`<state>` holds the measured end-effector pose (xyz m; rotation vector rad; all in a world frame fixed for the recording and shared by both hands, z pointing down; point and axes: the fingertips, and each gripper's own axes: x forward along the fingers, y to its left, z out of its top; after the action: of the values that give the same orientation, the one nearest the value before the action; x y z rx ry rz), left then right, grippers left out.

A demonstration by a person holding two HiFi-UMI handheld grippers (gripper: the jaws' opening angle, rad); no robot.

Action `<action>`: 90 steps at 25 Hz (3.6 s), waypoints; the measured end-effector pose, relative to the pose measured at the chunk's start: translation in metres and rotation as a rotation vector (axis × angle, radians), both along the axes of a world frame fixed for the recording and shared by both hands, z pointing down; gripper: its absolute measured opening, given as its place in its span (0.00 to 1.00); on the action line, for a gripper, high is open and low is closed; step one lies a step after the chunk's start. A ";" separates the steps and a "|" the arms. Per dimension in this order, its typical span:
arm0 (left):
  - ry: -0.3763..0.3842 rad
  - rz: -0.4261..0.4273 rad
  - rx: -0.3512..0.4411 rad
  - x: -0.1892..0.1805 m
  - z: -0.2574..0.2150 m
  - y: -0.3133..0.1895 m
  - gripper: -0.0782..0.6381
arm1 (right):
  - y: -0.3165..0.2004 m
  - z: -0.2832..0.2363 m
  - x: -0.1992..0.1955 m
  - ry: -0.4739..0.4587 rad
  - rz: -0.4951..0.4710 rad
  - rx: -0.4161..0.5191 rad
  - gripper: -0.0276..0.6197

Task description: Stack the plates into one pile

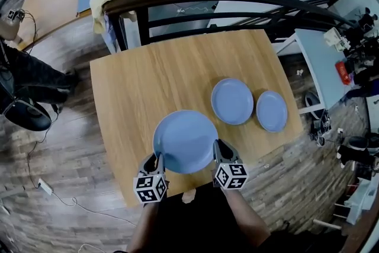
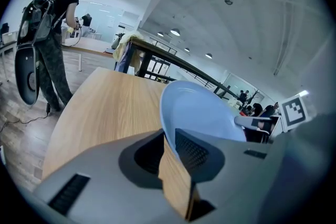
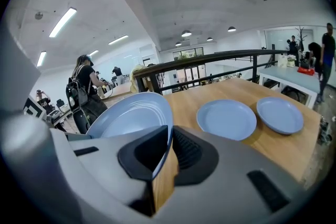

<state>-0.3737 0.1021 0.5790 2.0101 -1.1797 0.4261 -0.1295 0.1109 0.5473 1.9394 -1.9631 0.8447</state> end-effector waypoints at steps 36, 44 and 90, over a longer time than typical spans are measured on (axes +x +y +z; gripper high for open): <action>-0.034 -0.052 0.036 0.228 -0.013 -0.087 0.21 | -0.081 -0.006 0.230 -0.057 0.004 0.025 0.12; -0.056 -0.093 0.001 0.267 0.011 -0.093 0.20 | -0.096 0.019 0.270 -0.070 -0.022 -0.009 0.12; -0.176 -0.210 -0.185 0.290 0.112 -0.106 0.19 | -0.128 0.136 0.293 -0.091 -0.182 -0.273 0.12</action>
<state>-0.0834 -0.0037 0.6915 1.6979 -1.3896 0.5917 0.1635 -0.0170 0.6836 1.5698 -1.9217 1.1012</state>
